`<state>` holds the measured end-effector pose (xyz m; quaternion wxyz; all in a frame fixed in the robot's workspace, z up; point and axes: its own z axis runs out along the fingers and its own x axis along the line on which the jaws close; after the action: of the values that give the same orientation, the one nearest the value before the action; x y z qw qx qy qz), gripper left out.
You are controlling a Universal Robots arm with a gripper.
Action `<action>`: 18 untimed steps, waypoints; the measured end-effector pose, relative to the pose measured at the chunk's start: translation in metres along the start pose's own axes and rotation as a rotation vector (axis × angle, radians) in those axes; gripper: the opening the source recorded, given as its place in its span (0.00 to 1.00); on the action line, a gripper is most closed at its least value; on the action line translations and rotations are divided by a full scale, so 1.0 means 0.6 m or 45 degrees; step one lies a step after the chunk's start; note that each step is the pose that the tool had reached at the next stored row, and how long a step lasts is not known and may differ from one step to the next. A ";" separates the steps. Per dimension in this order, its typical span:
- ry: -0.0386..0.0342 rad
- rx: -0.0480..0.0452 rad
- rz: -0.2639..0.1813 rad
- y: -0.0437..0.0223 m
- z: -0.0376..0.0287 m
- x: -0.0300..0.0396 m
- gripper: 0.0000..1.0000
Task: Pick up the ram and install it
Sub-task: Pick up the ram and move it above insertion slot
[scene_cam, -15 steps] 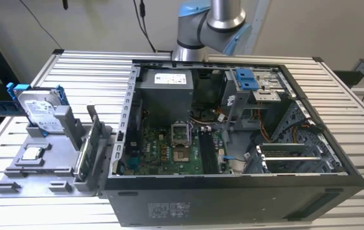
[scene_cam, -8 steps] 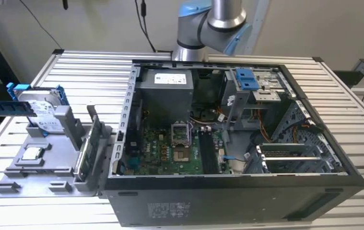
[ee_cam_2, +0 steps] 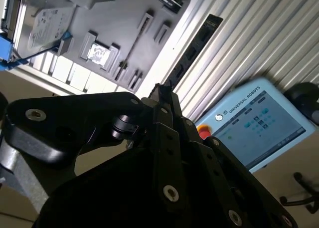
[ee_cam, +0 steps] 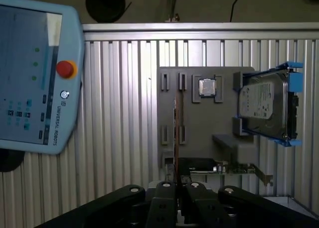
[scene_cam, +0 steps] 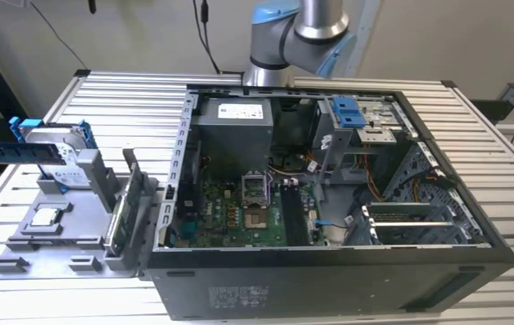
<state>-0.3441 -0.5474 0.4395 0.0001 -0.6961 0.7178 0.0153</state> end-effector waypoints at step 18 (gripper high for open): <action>0.0003 -0.011 0.000 -0.063 -0.001 -0.002 0.14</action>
<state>-0.3066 -0.5474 0.4395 -0.0028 -0.6960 0.7178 0.0182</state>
